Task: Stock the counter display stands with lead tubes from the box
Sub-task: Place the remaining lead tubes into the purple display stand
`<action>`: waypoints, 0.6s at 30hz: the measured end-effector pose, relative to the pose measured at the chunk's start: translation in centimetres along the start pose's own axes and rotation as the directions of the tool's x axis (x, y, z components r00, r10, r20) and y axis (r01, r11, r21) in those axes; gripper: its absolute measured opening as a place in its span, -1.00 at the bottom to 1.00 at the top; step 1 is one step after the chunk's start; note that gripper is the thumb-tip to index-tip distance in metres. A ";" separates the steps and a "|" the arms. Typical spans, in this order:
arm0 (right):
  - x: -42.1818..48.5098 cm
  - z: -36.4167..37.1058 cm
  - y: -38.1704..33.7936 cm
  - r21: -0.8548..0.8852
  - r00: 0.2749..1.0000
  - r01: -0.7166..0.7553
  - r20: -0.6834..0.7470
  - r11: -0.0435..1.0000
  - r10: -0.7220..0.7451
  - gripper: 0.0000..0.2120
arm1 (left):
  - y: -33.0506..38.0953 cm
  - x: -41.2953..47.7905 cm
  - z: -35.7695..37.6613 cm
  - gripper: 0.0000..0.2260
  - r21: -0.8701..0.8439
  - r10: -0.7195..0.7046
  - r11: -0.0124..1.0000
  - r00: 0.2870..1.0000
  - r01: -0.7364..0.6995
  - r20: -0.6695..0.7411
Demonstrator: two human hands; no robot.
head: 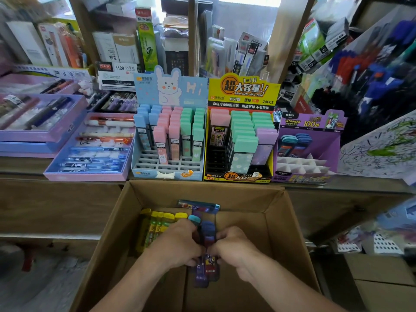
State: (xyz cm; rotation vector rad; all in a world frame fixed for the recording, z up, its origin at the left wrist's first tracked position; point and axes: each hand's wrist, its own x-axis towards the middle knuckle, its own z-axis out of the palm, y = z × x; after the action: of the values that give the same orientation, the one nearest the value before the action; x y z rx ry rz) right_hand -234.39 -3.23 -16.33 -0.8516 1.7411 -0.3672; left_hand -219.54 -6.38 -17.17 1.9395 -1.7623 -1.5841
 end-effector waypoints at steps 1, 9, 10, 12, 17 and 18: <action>0.0 0.0 0.0 -0.002 1.000 0.002 0.004 1.000 -0.002 -0.78 | 0.0 0.0 0.0 -0.83 0.001 -0.005 1.000 1.000 0.005 -0.005; 0.1 0.2 0.0 0.039 1.000 0.018 -0.010 0.999 -0.017 -0.80 | 0.0 -0.1 -0.2 -0.84 -0.039 0.016 0.999 1.000 -0.015 0.021; 0.1 0.1 0.0 0.039 1.000 0.016 -0.015 0.999 -0.016 -0.80 | 0.0 -0.1 -0.3 -0.85 -0.038 0.020 0.999 0.999 -0.019 0.029; 0.2 0.0 -0.1 0.038 1.000 0.007 -0.012 0.999 -0.006 -0.80 | 0.0 -0.1 -0.3 -0.86 -0.020 0.022 1.000 0.999 -0.022 0.030; 0.3 0.5 -0.2 -0.007 1.000 0.005 0.002 1.000 -0.005 -0.78 | 0.2 -0.6 -0.1 -0.84 0.092 0.043 0.995 0.995 -0.035 -0.089; 0.3 0.7 -0.1 -0.021 1.000 0.017 -0.007 1.000 -0.017 -0.79 | 0.2 -0.7 -0.1 -0.84 0.126 0.051 0.991 0.993 -0.038 -0.109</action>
State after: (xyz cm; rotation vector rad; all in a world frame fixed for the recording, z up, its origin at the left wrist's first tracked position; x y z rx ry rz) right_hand -233.80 -3.40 -16.70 -0.8814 1.7477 -0.3640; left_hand -219.45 -5.97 -16.63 1.9838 -1.8847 -1.3537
